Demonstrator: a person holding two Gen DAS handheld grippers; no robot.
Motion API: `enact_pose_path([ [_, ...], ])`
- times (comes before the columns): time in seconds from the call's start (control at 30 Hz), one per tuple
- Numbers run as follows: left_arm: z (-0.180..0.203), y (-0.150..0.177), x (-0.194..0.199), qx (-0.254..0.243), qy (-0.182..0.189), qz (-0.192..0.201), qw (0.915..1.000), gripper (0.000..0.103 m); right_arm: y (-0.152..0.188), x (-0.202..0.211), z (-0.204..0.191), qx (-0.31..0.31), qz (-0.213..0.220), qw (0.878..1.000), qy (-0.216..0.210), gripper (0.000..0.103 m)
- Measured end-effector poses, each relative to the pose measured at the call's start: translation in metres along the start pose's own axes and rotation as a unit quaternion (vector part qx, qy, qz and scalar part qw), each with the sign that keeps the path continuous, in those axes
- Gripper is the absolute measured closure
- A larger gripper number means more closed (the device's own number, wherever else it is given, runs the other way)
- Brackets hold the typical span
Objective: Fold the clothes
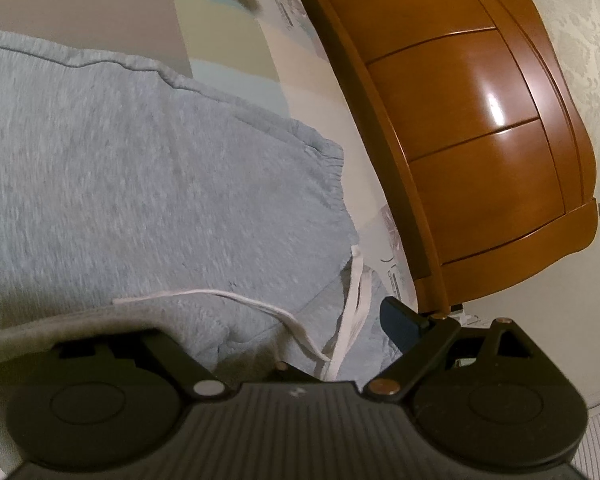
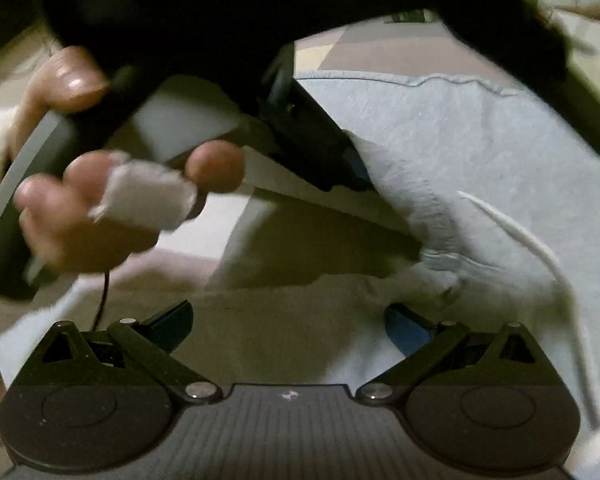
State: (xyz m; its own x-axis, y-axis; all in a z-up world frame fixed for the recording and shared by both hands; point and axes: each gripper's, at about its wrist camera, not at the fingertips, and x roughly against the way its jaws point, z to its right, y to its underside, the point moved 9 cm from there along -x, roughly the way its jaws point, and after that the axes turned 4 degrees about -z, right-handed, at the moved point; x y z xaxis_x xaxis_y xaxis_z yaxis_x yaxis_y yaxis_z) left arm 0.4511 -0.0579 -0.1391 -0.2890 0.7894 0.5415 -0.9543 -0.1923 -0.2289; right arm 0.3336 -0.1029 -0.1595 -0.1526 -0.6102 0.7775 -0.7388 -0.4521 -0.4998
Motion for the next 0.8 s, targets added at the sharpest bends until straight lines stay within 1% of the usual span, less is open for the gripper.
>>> enact_pose_path([
  [0.07, 0.0, 0.0, -0.001, -0.002, 0.001, -0.001, 1.0, 0.013, -0.001, 0.005, 0.002, -0.011, 0.003, 1.0, -0.013, 0.0],
  [0.13, 0.0, 0.002, -0.001, -0.007, 0.001, 0.0, 1.0, 0.013, 0.004, 0.021, 0.008, -0.026, 0.003, 1.0, -0.009, 0.0],
  [0.27, 0.0, 0.009, 0.001, -0.025, -0.005, 0.004, 0.9997, 0.012, 0.025, 0.076, 0.029, -0.046, 0.027, 0.998, 0.028, 0.0],
  [0.33, 0.0, 0.014, 0.004, -0.035, -0.012, 0.006, 0.9993, 0.012, 0.039, 0.107, 0.051, -0.079, 0.046, 0.995, 0.047, 0.0],
  [0.43, -0.005, 0.023, 0.008, -0.044, -0.029, 0.01, 0.9985, 0.012, 0.062, 0.14, 0.097, -0.145, 0.069, 0.983, 0.092, 0.0],
  [0.5, -0.01, 0.029, 0.014, -0.042, -0.039, 0.012, 0.9983, 0.012, 0.078, 0.142, 0.137, -0.2, 0.073, 0.969, 0.121, 0.0],
  [0.57, -0.013, 0.036, 0.021, -0.043, -0.049, 0.015, 0.9978, 0.012, 0.104, 0.146, 0.172, -0.245, 0.075, 0.956, 0.146, 0.0],
  [0.6, -0.015, 0.04, 0.025, -0.045, -0.055, 0.017, 0.9974, 0.012, 0.114, 0.15, 0.184, -0.258, 0.084, 0.951, 0.149, 0.0],
  [0.63, -0.016, 0.045, 0.03, -0.047, -0.06, 0.018, 0.9969, 0.012, 0.119, 0.157, 0.187, -0.259, 0.105, 0.95, 0.138, 0.0],
  [0.67, -0.013, 0.05, 0.032, -0.055, -0.061, 0.02, 0.9964, 0.012, 0.123, 0.161, 0.189, -0.268, 0.115, 0.946, 0.139, 0.0],
  [0.73, -0.009, 0.06, 0.037, -0.071, -0.062, 0.022, 0.9953, 0.012, 0.127, 0.165, 0.191, -0.274, 0.114, 0.94, 0.166, 0.0],
  [0.8, -0.004, 0.069, 0.041, -0.087, -0.064, 0.024, 0.9939, 0.012, 0.128, 0.164, 0.188, -0.267, 0.108, 0.94, 0.184, 0.0],
])
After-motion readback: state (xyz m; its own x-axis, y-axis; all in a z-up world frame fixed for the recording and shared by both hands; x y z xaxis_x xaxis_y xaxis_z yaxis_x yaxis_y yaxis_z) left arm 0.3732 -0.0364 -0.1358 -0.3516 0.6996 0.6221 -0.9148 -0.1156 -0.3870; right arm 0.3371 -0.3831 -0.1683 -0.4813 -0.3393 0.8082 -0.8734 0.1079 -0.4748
